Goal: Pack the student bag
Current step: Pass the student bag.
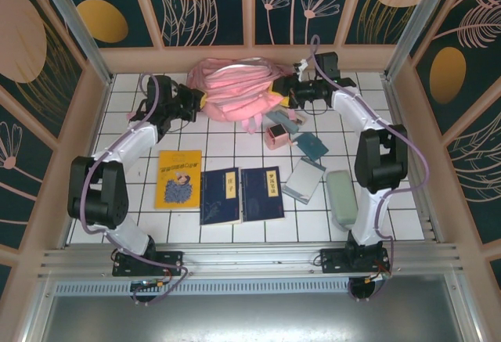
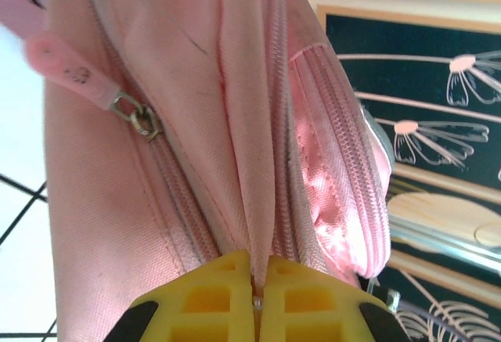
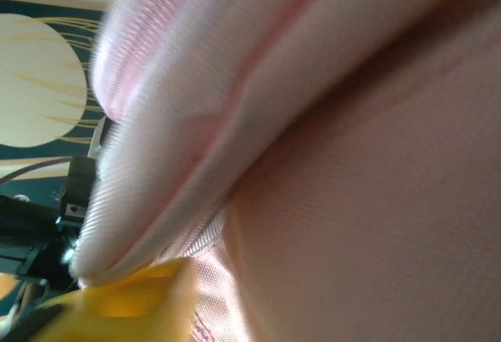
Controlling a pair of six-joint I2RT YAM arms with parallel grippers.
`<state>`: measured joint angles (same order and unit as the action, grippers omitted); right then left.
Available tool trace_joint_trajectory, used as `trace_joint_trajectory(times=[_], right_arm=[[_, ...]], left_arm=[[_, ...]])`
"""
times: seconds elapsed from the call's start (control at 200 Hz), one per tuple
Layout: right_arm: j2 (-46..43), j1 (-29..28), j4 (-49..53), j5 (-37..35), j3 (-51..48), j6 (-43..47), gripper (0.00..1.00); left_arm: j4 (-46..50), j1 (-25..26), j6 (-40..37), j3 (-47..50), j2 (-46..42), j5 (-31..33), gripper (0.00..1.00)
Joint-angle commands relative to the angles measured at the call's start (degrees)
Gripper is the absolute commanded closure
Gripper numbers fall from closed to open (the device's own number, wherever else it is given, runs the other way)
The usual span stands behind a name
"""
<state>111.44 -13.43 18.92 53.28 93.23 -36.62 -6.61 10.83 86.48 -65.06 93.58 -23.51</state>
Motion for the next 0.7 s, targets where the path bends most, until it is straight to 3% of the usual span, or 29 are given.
trace_joint_trajectory(times=[0.0, 0.05, 0.145, 0.24, 0.33, 0.385, 0.696], right_arm=[[-8.0, -0.8, -8.5, -6.3, -4.8, -4.2, 0.28], [-10.8, -1.6, -11.1, -8.1, -7.7, -5.9, 0.17], [-15.2, -3.7, -13.8, -10.5, -12.0, -8.7, 0.1], [-19.4, -6.1, -13.3, -15.4, -15.1, -10.7, 0.09], [-24.5, -7.9, -19.4, -16.3, -22.3, -17.7, 0.06], [-27.2, -9.7, -23.7, -16.9, -26.3, -22.7, 0.01], [-32.3, -20.8, -38.0, -22.8, -40.2, -48.7, 0.01]], left_arm=[[-3.1, -0.2, 6.8, 3.1, -8.3, 8.4, 1.0], [-3.0, -0.2, 8.5, 4.6, -11.0, 11.0, 1.0], [-0.6, -0.1, 10.9, 6.4, -15.5, 15.8, 1.0], [0.8, 0.2, 13.1, 8.1, -19.2, 19.9, 1.0], [1.2, 0.6, 14.3, 9.0, -21.3, 22.2, 1.0], [1.3, 1.1, 14.4, 9.0, -21.7, 22.6, 1.0], [-2.2, 5.2, 15.2, 9.0, -19.0, 23.8, 1.0]])
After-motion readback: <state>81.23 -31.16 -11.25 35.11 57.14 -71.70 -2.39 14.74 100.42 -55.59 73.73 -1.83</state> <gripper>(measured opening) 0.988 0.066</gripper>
